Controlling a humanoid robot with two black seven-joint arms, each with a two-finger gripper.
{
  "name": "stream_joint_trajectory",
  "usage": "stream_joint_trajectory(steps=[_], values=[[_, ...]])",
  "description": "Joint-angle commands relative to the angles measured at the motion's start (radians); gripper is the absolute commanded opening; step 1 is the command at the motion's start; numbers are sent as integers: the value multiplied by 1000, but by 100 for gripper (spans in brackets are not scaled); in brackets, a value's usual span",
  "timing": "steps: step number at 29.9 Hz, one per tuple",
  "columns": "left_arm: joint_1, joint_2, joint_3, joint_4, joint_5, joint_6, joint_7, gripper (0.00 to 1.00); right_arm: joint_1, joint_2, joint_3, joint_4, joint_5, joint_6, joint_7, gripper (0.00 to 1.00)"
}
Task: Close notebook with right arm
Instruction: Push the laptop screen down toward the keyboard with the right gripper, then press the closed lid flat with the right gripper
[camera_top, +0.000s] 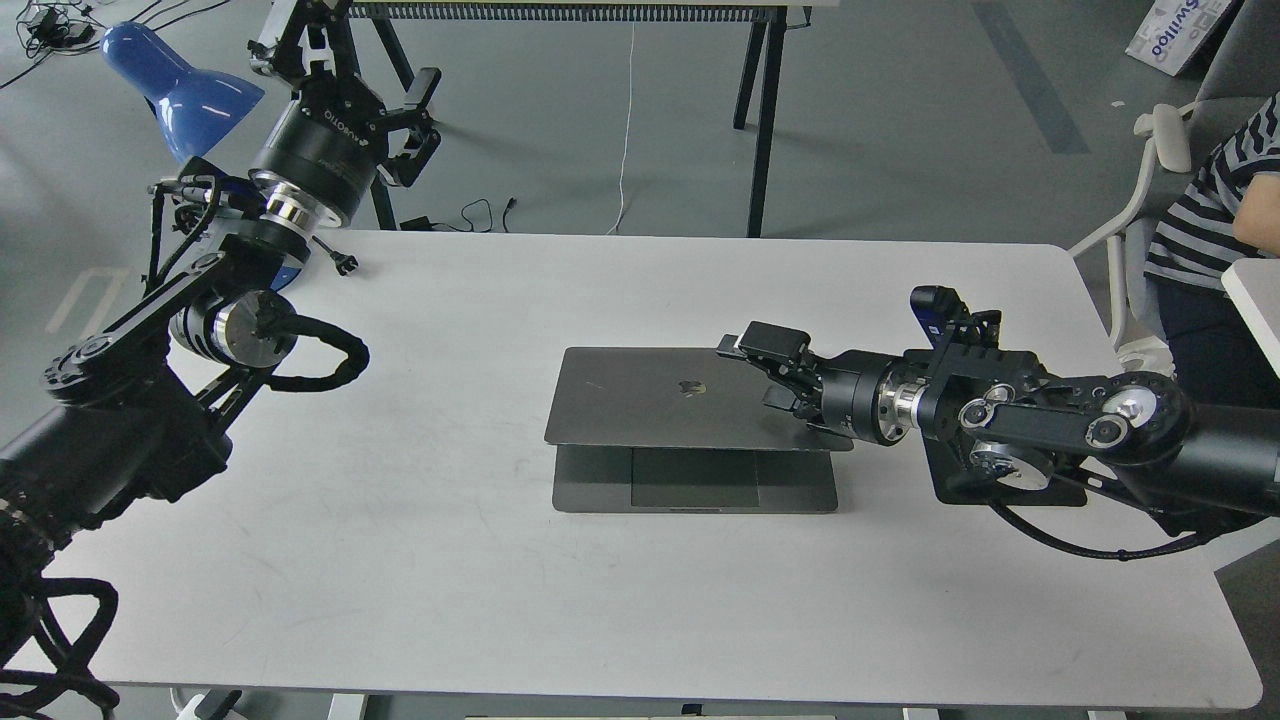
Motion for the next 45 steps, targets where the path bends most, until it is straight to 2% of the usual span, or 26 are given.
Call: stream_joint_trajectory(steps=[1, 25, 45], values=[[0, 0, 0, 1, 0, 0, 0, 100, -15, 2, -5, 0, -2, 0, 0, 100], [0, 0, 0, 1, 0, 0, 0, 100, -109, 5, -6, -11, -89, -5, -3, 100], [0, 0, 0, -1, 0, 0, 0, 100, -115, 17, -44, -8, -115, -28, -5, 100]])
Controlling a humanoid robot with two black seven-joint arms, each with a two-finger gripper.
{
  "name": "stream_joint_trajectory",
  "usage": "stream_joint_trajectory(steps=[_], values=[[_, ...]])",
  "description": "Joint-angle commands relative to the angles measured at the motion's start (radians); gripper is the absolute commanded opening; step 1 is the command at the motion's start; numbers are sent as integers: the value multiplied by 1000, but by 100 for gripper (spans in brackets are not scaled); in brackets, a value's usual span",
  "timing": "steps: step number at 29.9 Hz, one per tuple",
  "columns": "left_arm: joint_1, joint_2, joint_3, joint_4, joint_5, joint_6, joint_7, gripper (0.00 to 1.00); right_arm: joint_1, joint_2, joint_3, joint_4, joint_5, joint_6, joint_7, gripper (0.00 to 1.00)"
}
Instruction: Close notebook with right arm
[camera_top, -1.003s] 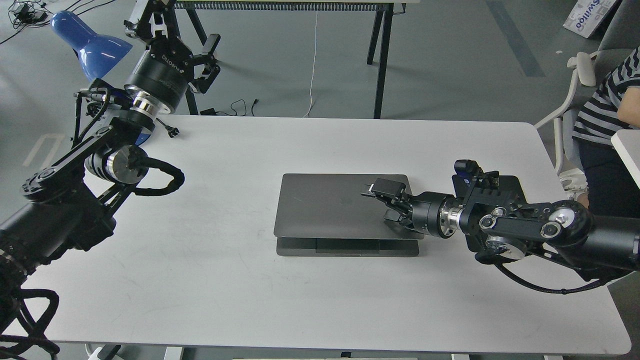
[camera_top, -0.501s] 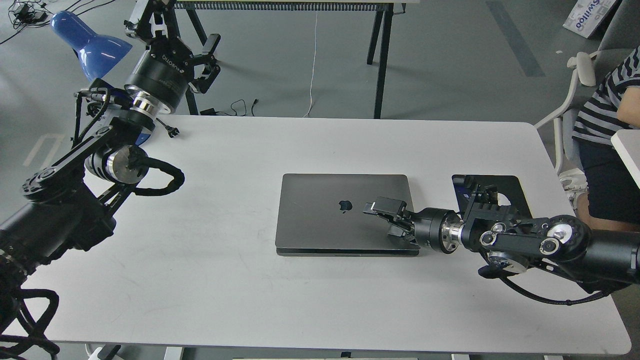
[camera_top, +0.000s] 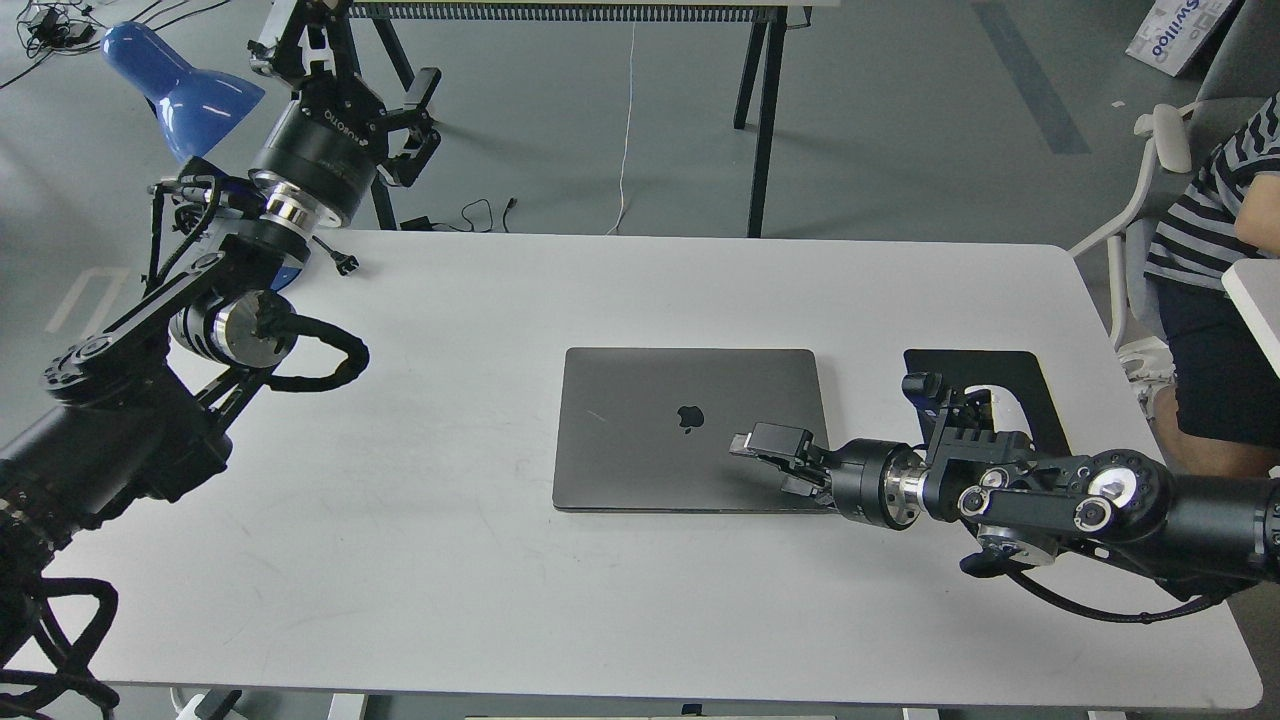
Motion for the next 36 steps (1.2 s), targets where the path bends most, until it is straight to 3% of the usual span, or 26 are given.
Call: stream_joint_trajectory(steps=[1, 14, 21, 36], values=[[0, 0, 0, -1, 0, 0, 0, 100, 14, 0, 12, 13, 9, -1, 2, 100], [0, 0, 0, -1, 0, 0, 0, 100, 114, -95, 125, 117, 14, 6, 2, 100], [2, 0, 0, -1, 0, 0, 0, 100, 108, -153, 343, 126, 15, 17, 2, 100], [2, 0, 2, -1, 0, 0, 0, 100, 69, -141, 659, 79, 149, -3, 2, 100]])
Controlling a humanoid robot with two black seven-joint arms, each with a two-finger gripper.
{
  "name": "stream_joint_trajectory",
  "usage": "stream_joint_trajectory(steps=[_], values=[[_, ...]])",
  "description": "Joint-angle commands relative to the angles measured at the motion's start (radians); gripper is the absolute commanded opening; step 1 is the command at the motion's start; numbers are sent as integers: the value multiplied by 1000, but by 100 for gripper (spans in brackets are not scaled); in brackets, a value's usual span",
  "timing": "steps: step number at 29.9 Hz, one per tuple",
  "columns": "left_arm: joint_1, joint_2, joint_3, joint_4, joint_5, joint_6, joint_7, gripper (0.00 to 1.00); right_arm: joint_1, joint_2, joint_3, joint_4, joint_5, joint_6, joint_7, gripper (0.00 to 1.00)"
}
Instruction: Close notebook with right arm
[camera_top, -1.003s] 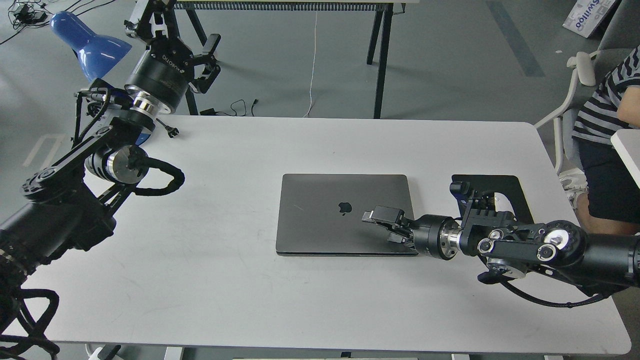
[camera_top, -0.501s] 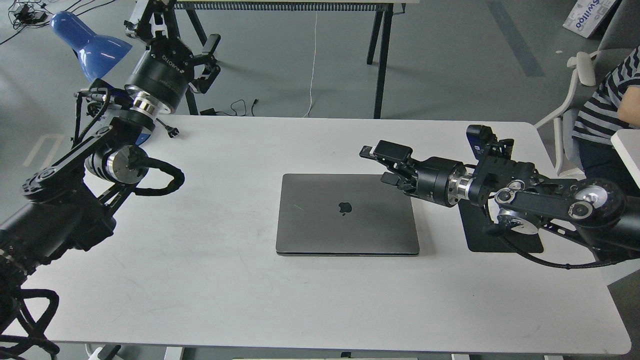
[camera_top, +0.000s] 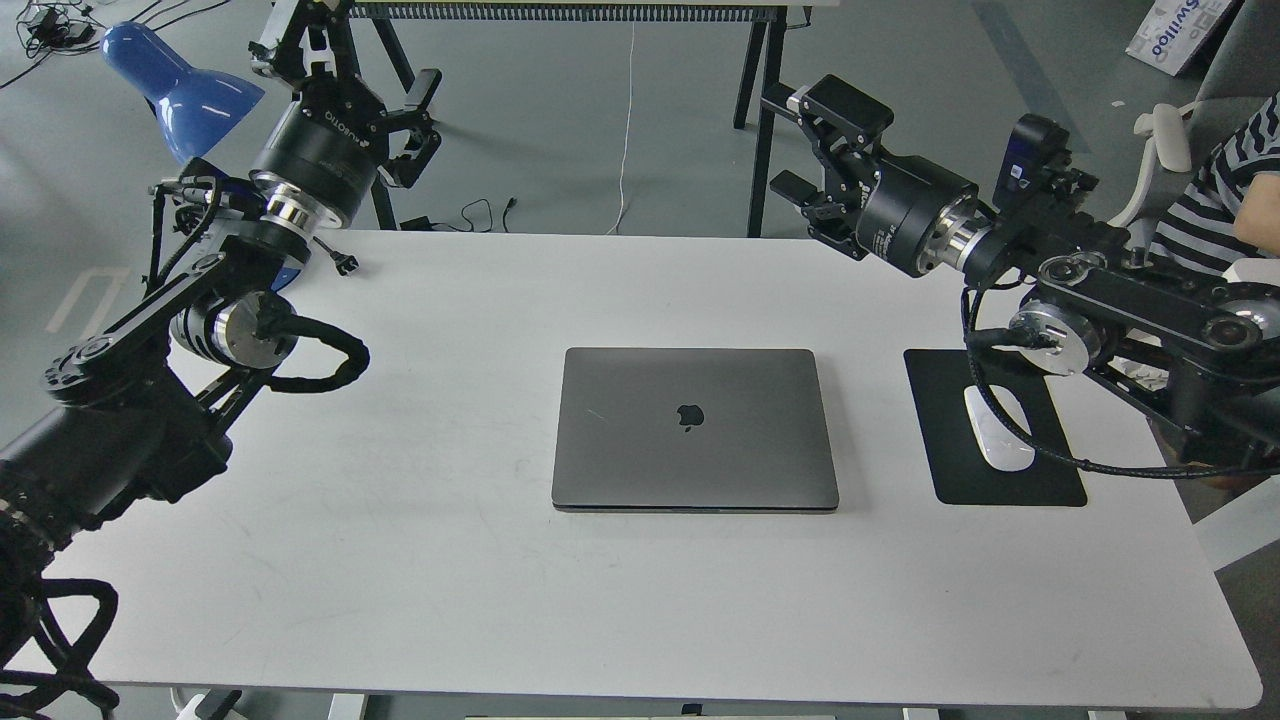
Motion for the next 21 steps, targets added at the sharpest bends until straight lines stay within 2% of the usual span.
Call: stream_joint_trajectory(steps=[1, 13, 21], values=[[-1, 0, 0, 0, 0, 0, 0, 100, -2, 2, 48, -33, 44, 0, 0, 100], [0, 0, -2, 0, 0, 0, 0, 100, -17, 5, 154, -165, 214, 27, 5, 100], [-1, 0, 0, 0, 0, 0, 0, 100, -71, 40, 243, -291, 280, 150, 11, 100]])
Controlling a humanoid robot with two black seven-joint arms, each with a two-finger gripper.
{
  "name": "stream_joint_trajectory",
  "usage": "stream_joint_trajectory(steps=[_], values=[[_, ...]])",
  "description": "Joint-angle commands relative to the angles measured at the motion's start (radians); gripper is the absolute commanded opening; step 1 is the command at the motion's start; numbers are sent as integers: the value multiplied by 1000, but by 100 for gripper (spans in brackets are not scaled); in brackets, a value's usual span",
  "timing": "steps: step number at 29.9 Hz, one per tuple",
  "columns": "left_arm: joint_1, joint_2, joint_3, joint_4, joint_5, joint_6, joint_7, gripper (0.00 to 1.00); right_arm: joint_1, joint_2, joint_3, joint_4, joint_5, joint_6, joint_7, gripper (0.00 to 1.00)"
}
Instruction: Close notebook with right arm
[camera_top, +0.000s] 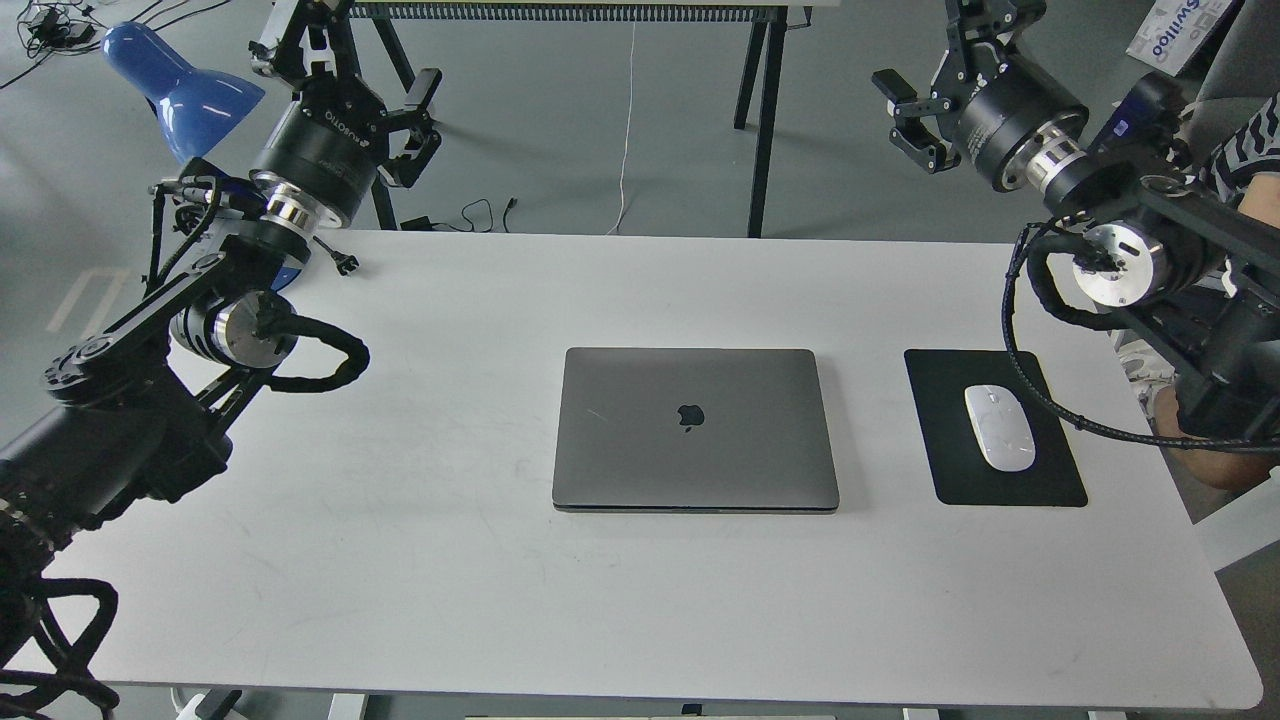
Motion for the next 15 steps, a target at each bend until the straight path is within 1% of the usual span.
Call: stream_joint_trajectory(steps=[1, 7, 10, 15], values=[[0, 0, 0, 0, 0, 0, 0, 100, -25, 26, 39, -60, 12, 68, 2, 100], [0, 0, 0, 2, 0, 0, 0, 100, -45, 45, 61, -137, 12, 189, 7, 100], [0, 0, 0, 0, 0, 0, 0, 100, -53, 54, 61, -171, 12, 206, 19, 100], [0, 0, 0, 0, 0, 0, 0, 100, -58, 124, 66, -255, 12, 236, 39, 100]])
